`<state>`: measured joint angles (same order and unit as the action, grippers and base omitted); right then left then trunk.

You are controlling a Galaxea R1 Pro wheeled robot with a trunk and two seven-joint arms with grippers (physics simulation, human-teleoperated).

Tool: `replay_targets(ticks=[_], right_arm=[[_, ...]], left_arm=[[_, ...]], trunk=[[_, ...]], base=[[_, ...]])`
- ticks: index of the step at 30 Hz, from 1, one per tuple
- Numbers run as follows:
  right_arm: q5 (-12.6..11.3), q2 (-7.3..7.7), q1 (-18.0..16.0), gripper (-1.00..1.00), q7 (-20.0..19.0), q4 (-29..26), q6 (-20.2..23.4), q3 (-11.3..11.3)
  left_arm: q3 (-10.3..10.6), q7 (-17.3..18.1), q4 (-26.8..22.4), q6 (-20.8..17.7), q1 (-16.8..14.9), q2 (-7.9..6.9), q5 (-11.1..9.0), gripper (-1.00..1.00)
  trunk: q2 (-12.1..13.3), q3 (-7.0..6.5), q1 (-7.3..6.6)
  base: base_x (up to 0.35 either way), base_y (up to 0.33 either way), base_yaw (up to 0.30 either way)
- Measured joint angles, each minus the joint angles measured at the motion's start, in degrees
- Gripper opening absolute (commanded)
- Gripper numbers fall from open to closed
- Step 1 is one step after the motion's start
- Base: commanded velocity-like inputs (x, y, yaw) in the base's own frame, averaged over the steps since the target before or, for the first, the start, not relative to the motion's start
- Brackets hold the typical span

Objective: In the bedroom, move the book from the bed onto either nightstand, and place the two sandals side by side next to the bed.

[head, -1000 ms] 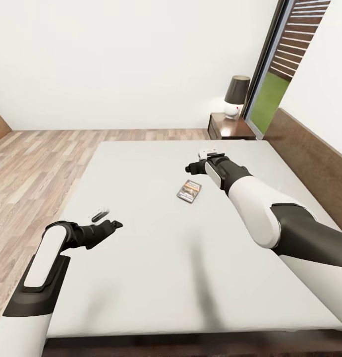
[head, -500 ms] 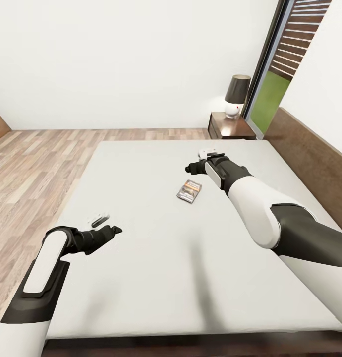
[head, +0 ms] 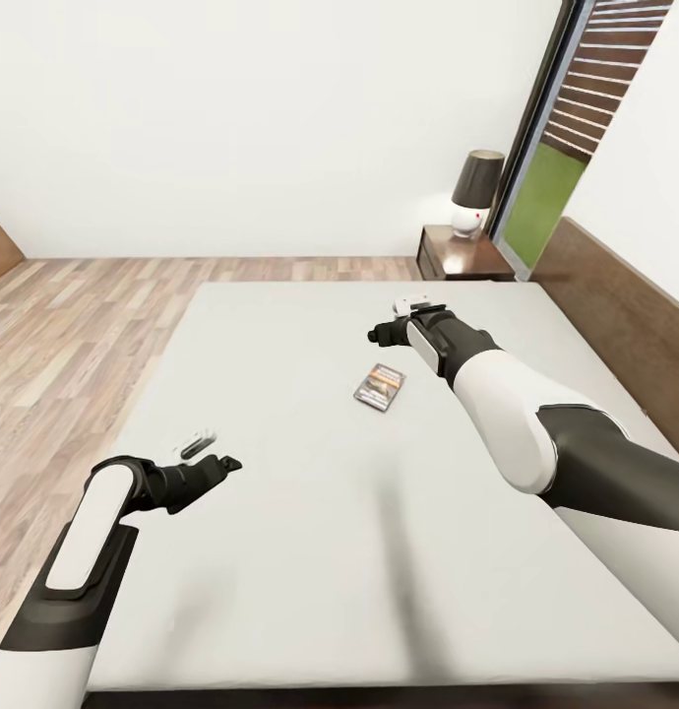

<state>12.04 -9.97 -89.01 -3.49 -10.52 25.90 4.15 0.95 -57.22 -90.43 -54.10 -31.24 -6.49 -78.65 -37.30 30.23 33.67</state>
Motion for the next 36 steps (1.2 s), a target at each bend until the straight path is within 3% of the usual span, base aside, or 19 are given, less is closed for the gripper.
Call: replay_targets(ticks=[17, 23, 36], right_arm=[[-0.06, 0.06, 0.06, 1.0, -0.01, -0.01, -0.1, 0.09], [-0.07, 0.06, 0.08, 1.0, 0.06, -0.01, -0.13, 0.12], [-0.12, 0.05, 0.08, 1.0, 0.25, -0.05, -0.18, 0.13]], left_arm=[[-0.88, 0.4, -0.02, 0.92, -0.6, 0.16, -0.57, 1.0], [-1.02, 0.39, -0.41, 1.13, -0.9, 0.18, -0.72, 1.0], [-1.1, 0.05, -0.68, 1.21, -1.35, 0.16, -0.71, 1.0]], trunk=[[0.0, 0.0, 0.01], [-2.39, 1.07, 1.32], [-2.41, 1.08, 1.33]], base=[[0.01, 0.0, 0.074], [0.0, 0.0, 0.004], [0.0, 0.0, 0.001]])
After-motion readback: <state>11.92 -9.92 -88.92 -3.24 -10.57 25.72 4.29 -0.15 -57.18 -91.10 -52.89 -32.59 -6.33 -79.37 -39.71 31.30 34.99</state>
